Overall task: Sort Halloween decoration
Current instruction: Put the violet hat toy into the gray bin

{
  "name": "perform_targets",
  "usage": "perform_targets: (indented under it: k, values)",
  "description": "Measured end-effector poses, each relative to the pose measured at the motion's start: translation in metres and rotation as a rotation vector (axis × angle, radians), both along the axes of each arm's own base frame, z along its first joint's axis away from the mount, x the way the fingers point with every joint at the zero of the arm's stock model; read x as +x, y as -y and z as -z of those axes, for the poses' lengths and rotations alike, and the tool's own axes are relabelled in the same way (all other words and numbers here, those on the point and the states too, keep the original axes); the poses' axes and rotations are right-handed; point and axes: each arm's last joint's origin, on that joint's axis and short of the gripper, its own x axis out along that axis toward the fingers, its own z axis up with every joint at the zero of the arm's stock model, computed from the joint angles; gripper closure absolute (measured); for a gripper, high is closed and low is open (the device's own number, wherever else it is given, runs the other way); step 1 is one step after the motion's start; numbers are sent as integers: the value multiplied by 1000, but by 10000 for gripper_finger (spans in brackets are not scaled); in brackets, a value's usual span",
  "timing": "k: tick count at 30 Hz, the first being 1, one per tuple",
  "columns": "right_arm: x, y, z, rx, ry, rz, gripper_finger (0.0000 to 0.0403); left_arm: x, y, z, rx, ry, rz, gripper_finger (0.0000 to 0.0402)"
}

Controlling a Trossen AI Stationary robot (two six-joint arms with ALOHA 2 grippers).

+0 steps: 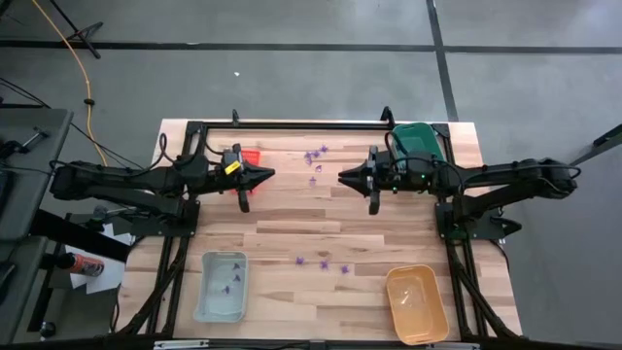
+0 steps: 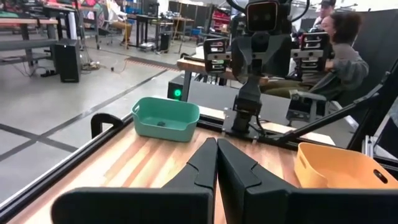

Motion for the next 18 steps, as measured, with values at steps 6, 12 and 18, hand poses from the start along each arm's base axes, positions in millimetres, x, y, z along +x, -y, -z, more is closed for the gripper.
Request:
perform_targets:
  k: [6,12,18]
  values:
    - [0,0,0,0,-2,0,339,0,0,0,-5,1,0,401]
    - [0,0,0,0,-2,12,339,0,0,1,-5,-7,-1,402]
    - [0,2,0,-1,-2,55,339,19,-8,13,-126,-145,-98,402]
